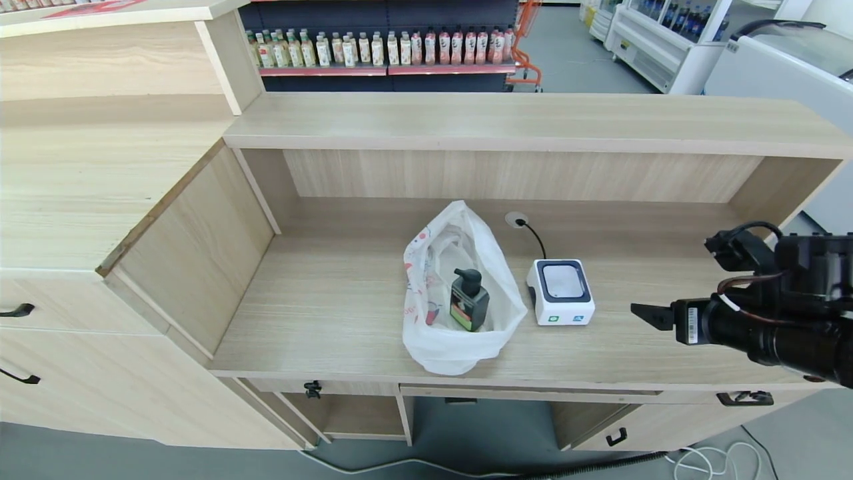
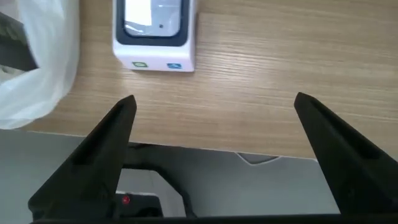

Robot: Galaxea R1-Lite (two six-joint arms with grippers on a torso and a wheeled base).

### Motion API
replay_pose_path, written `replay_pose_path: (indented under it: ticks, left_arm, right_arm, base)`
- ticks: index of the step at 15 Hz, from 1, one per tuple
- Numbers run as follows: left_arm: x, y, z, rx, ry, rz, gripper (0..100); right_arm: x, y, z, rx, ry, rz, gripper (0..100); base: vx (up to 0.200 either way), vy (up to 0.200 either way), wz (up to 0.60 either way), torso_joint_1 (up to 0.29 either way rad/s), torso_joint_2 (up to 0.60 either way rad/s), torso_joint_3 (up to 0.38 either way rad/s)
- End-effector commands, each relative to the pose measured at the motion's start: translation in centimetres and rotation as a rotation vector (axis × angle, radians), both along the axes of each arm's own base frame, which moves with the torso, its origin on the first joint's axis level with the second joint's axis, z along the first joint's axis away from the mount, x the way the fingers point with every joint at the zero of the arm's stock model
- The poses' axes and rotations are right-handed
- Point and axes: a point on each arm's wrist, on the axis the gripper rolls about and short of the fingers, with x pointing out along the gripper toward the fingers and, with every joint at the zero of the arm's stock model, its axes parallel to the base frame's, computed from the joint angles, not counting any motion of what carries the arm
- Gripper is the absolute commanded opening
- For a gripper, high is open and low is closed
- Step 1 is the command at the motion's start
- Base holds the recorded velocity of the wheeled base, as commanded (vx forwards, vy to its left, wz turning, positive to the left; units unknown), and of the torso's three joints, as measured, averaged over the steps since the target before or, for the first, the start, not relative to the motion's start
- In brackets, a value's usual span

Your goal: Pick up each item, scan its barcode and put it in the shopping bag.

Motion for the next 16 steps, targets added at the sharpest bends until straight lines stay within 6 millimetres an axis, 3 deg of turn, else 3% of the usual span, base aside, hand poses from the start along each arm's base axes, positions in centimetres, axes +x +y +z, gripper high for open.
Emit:
replay_pose_path:
  ticks: [1, 8, 11, 16]
  left_arm:
    - [0.0, 0.0, 0.0, 0.001, -0.001, 0.000, 100]
    - [0.0, 0.0, 0.0, 0.004, -0.001, 0.000, 100]
    - [0.0, 0.0, 0.0, 0.004, 0.001, 0.000, 100]
    - [0.0, 0.0, 0.0, 0.004, 0.001, 0.000, 100]
  right_arm:
    - [-0.8, -1.1, -0.2, -0.028, 0.010, -0.046, 100]
    - [-0.8, -1.8, -0.8, -0.042, 0.035, -0.066, 100]
    - [-0.7, -3.1, -1.4, -0.092, 0.062, -0.090, 100]
    - [-0.9, -3.0, -1.6, -0.087, 0.068, -0.084, 100]
  base:
    - [0.000, -0.200, 0.00, 0.017, 0.00, -0.002]
    - [0.000, -0.200, 0.00, 0.002, 0.00, 0.002]
    - [0.000, -0.200, 0.00, 0.001, 0.00, -0.001]
    - [0.000, -0.200, 0.00, 0.002, 0.00, 0.003]
